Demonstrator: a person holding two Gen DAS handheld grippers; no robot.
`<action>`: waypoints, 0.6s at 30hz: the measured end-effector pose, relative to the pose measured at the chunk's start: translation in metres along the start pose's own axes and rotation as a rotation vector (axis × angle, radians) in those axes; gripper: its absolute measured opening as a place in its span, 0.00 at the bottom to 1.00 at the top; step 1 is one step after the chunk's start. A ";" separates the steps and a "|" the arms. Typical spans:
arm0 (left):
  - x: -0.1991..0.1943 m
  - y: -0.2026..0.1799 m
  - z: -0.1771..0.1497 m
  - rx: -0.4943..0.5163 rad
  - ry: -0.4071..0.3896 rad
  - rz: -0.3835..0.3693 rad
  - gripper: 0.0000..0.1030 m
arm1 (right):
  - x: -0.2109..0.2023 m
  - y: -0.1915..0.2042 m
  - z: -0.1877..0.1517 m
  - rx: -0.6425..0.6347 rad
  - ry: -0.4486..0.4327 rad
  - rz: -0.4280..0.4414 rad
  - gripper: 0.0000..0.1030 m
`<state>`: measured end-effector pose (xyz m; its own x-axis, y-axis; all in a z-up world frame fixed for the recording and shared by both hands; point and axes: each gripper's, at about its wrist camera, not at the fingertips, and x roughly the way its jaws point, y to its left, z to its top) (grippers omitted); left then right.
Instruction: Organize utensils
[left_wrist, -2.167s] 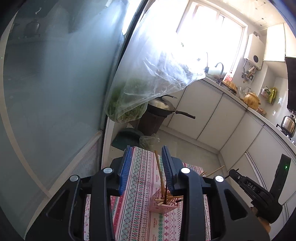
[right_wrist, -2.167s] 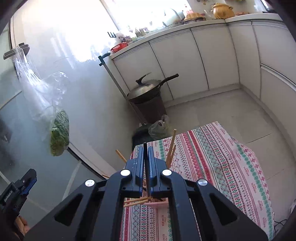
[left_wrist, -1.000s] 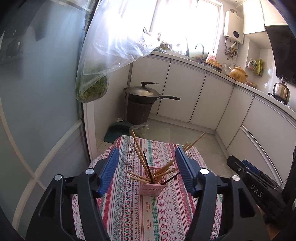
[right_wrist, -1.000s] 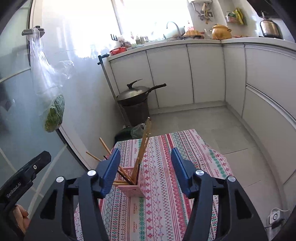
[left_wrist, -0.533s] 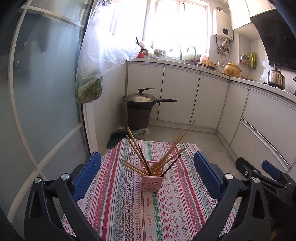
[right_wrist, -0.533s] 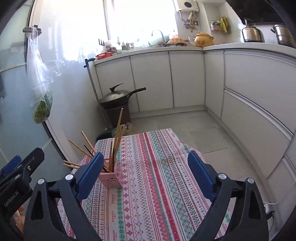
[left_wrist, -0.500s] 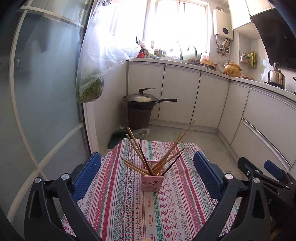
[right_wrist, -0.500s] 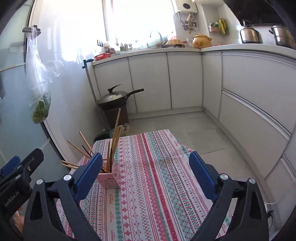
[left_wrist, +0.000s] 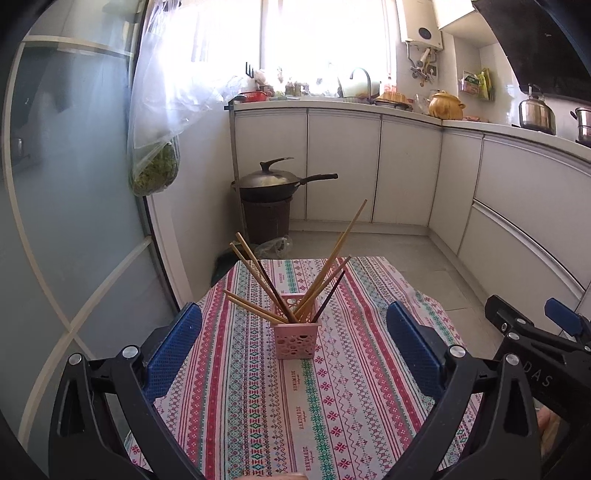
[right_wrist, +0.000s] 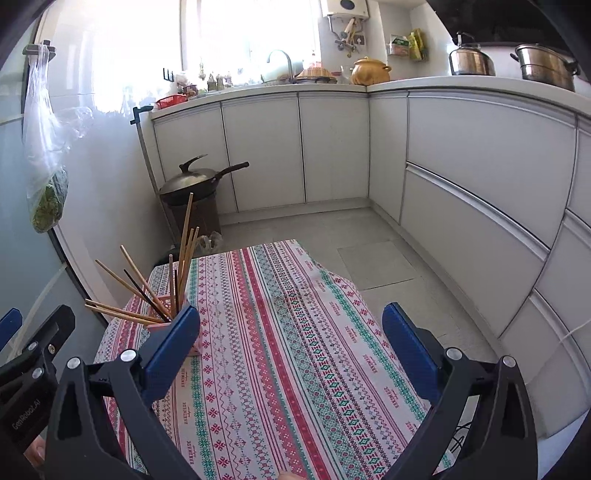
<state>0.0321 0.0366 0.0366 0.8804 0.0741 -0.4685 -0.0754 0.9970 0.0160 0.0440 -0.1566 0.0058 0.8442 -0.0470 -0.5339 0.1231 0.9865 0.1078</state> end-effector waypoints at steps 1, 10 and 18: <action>0.001 -0.001 -0.001 -0.002 -0.001 0.004 0.93 | 0.000 -0.001 0.000 0.003 0.002 0.001 0.93; 0.007 -0.002 -0.001 -0.018 0.017 0.005 0.93 | 0.000 -0.003 -0.007 -0.024 -0.001 -0.003 0.93; 0.007 -0.003 -0.002 -0.019 0.019 0.017 0.93 | 0.000 -0.006 -0.006 -0.008 0.004 0.004 0.93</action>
<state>0.0378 0.0343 0.0314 0.8699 0.0905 -0.4849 -0.0995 0.9950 0.0073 0.0403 -0.1614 -0.0004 0.8426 -0.0420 -0.5369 0.1150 0.9880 0.1032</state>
